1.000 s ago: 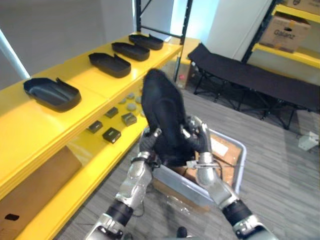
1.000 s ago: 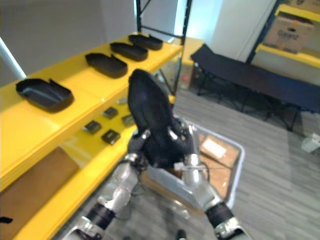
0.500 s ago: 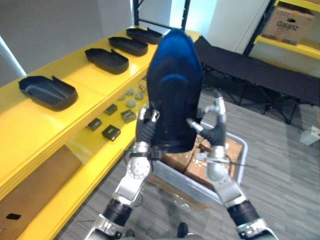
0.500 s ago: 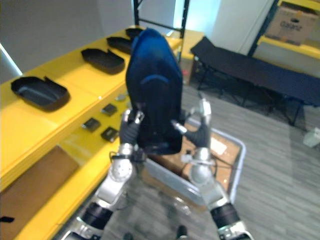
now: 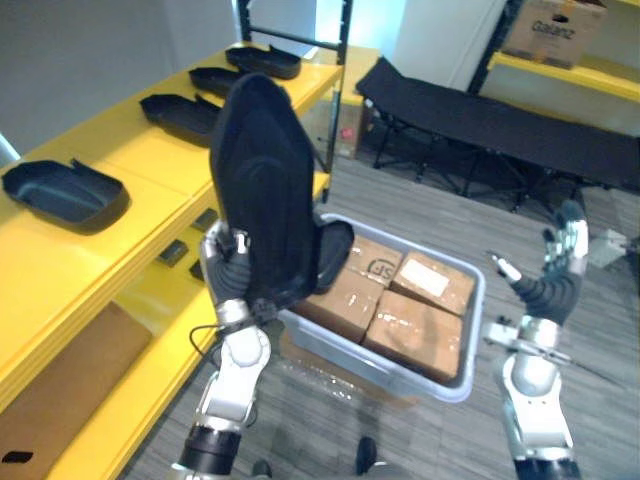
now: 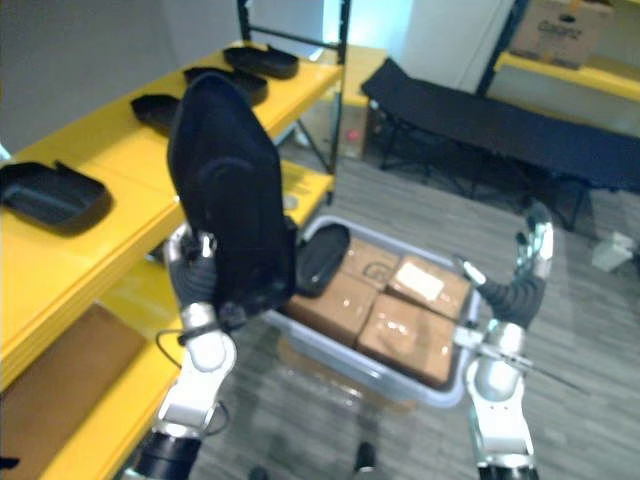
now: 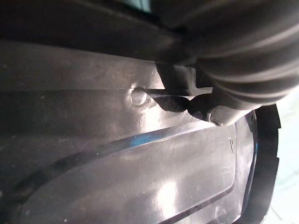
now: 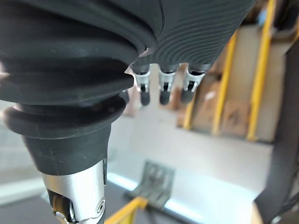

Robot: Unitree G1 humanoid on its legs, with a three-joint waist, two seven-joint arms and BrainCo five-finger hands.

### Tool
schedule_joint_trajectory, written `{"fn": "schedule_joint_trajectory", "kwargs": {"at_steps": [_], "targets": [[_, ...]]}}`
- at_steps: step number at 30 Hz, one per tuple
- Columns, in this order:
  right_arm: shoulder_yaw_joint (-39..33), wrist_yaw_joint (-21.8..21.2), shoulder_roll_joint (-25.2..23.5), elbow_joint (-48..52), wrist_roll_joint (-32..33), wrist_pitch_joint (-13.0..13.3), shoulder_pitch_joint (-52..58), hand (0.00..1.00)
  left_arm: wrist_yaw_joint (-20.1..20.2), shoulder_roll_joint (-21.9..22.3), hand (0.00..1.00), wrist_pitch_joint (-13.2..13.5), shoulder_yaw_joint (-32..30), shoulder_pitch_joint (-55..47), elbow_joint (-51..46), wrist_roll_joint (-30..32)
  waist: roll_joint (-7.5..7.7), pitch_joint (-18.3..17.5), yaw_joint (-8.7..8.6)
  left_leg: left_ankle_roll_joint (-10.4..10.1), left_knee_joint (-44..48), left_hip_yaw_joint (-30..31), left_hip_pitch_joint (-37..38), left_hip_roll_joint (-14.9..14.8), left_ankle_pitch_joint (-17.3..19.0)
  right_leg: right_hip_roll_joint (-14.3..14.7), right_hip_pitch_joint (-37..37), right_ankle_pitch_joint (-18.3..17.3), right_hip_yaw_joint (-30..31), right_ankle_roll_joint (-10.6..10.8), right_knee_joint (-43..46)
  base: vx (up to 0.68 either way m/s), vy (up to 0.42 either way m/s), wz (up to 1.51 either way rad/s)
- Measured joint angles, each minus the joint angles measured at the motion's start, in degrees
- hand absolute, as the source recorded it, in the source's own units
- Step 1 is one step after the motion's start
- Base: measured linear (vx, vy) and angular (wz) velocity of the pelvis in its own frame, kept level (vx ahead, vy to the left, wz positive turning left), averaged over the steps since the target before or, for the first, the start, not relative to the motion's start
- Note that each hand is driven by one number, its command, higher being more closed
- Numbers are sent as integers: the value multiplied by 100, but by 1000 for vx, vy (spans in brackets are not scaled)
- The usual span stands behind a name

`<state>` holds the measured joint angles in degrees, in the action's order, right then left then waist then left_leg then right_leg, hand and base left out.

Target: Walk over and take plastic housings, then place them on the shelf

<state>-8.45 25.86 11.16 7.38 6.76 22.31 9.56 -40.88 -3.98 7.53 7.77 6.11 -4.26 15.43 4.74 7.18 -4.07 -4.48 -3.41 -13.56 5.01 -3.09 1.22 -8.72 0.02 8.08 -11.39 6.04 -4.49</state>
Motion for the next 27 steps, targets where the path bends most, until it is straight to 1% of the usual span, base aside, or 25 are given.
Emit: {"fn": "schedule_joint_trajectory", "kwargs": {"at_steps": [1, 3, 4, 5, 7, 9, 10, 11, 13, 14, 15, 16, 17, 18, 20, 21, 22, 23, 25, 26, 27], "targets": [[-2, -265, -275, -285, 719, 34, 255, 0, 314, 7, 100, 330, -30, -119, 0, -816, -29, 2, 0, -14, 7, -93, 26, -17, 32, 0, -13, 0, 73, 0, 0, -3, -4, -20], [-3, -465, -454, -600, 1179, 29, 404, 0, 532, 13, 100, 578, -22, -231, -1, -1258, -51, 12, -4, -13, 7, -105, 36, -20, 45, 3, -12, -1, 83, 0, 0, -2, -4, -9], [18, -594, -590, -905, 1409, 27, 544, 0, 732, 63, 100, 798, -5, -361, -17, -1443, -82, 32, -1, -9, 6, -106, 36, -17, 52, 0, -12, -2, 83, 2, 0, 0, 0, 0], [46, -639, -691, -1061, 1491, 28, 644, 0, 912, 101, 100, 965, 9, -502, -55, -1590, -120, 39, 2, -6, 6, -105, 34, -12, 59, -6, -12, -3, 83, 3, 0, 0, 0, 0], [139, -748, -774, -1112, 1508, 40, 780, 0, 1231, 123, 100, 1114, 22, -811, -255, -1965, -199, 6, 5, -2, 8, -106, 37, -8, 72, -11, -8, -5, 82, 7, 0, 0, 0, 0], [140, -961, -779, -1111, 1491, 63, 761, 0, 1712, 131, 100, 1285, -23, -1121, -516, -2621, -264, -33, 37, 1, 9, -101, 64, -7, 78, -15, 22, -6, 77, 8, 0, -16, -9, 0], [140, -993, -778, -1111, 1492, 91, 738, 0, 1762, 131, 100, 1343, -66, -1178, -573, -2707, -272, -37, 46, 1, 10, -96, 68, -7, 78, -15, 29, -6, 74, 8, 0, -48, -23, 4], [138, -1066, -777, -1111, 1492, 153, 690, 0, 1775, 134, 100, 1425, -218, -1290, -713, -2818, -289, -42, 63, 2, 12, -75, 79, -8, 78, -17, 58, -9, 53, 10, 0, -59, -21, 10], [136, -1109, -765, -1111, 1491, 166, 638, 0, 1769, 139, 100, 1539, -566, -1392, -859, -2852, -328, -49, 104, 8, 10, 46, 94, -5, 90, -25, 147, -44, -19, 23, -1, -58, -20, 23], [132, -1184, -758, -1113, 1493, 167, 626, 0, 1723, 139, 100, 1591, -848, -1420, -987, -2838, -343, -49, 126, 3, 5, 137, 87, 4, 90, -44, 216, -89, -156, 44, -1, -43, -20, 42], [149, -1296, -736, -1129, 1494, 163, 586, 0, 1672, 140, 100, 1597, -1162, -1491, -1210, -2790, -357, -57, 191, 0, 2, 218, 74, 7, 87, -52, 250, -113, -254, 39, -1, -34, -16, 44], [159, -1358, -728, -1150, 1493, 159, 540, 0, 1628, 139, 100, 1601, -1322, -1548, -1338, -2783, -364, -59, 222, -2, -3, 266, 71, 9, 78, -54, 266, -123, -293, 36, -1, -24, -22, 47], [210, -1509, -697, -1262, 1494, 154, 423, 0, 1478, 138, 100, 1605, -1659, -1646, -1568, -2747, -384, -68, 330, -11, 3, 418, 32, 16, 47, -69, 324, -144, -447, 43, -1, -7, -16, 45], [240, -1549, -673, -1321, 1496, 149, 371, 0, 1424, 144, 100, 1605, -1786, -1688, -1635, -2699, -392, -91, 367, 6, 3, 512, -3, 23, 22, -79, 337, -150, -537, 45, -1, 16, -22, 61], [441, -1645, -621, -1504, 1472, 130, 93, 0, 1276, 198, 100, 1605, -2142, -1903, -1839, -2565, -406, -104, 514, 24, 2, 710, -55, 51, -32, -112, 389, -163, -752, 58, -1, 25, -12, 51], [514, -1667, -622, -1557, 1432, 115, -1, 0, 1228, 238, 100, 1598, -2233, -1980, -1888, -2551, -411, -110, 554, 25, 4, 783, -79, 61, -38, -120, 408, -166, -817, 61, -1, 7, -11, 46], [707, -1712, -624, -1631, 1268, 80, -217, 0, 1163, 316, 100, 1583, -2410, -2188, -1992, -2537, -410, -127, 723, 31, 3, 878, -118, 78, -50, -122, 428, -168, -933, 64, -1, 3, -7, 34], [811, -1712, -624, -1677, 1191, 55, -315, 0, 1152, 354, 100, 1579, -2508, -2277, -2017, -2509, -406, -129, 809, 32, 4, 917, -121, 81, -50, -123, 435, -168, -962, 64, -1, 8, -10, 42], [1088, -1702, -640, -1749, 990, -71, -517, 0, 1102, 510, 100, 1571, -2761, -2533, -2053, -2382, -392, -133, 980, 46, 7, 1176, -122, 122, -60, -144, 611, -198, -1278, 102, -3, 10, -8, 60], [1225, -1700, -665, -1779, 922, -140, -577, 0, 1113, 555, 100, 1573, -2876, -2698, -2075, -2391, -339, -166, 1062, 53, 6, 1328, -129, 161, -64, -176, 694, -241, -1429, 131, -3, 18, -2, 66], [1288, -1699, -672, -1795, 917, -179, -613, 0, 1139, 603, 100, 1573, -2974, -2778, -2086, -2392, -318, -179, 1119, 60, 6, 1379, -133, 181, -69, -202, 733, -254, -1517, 141, -3, 17, 13, 61]]}}
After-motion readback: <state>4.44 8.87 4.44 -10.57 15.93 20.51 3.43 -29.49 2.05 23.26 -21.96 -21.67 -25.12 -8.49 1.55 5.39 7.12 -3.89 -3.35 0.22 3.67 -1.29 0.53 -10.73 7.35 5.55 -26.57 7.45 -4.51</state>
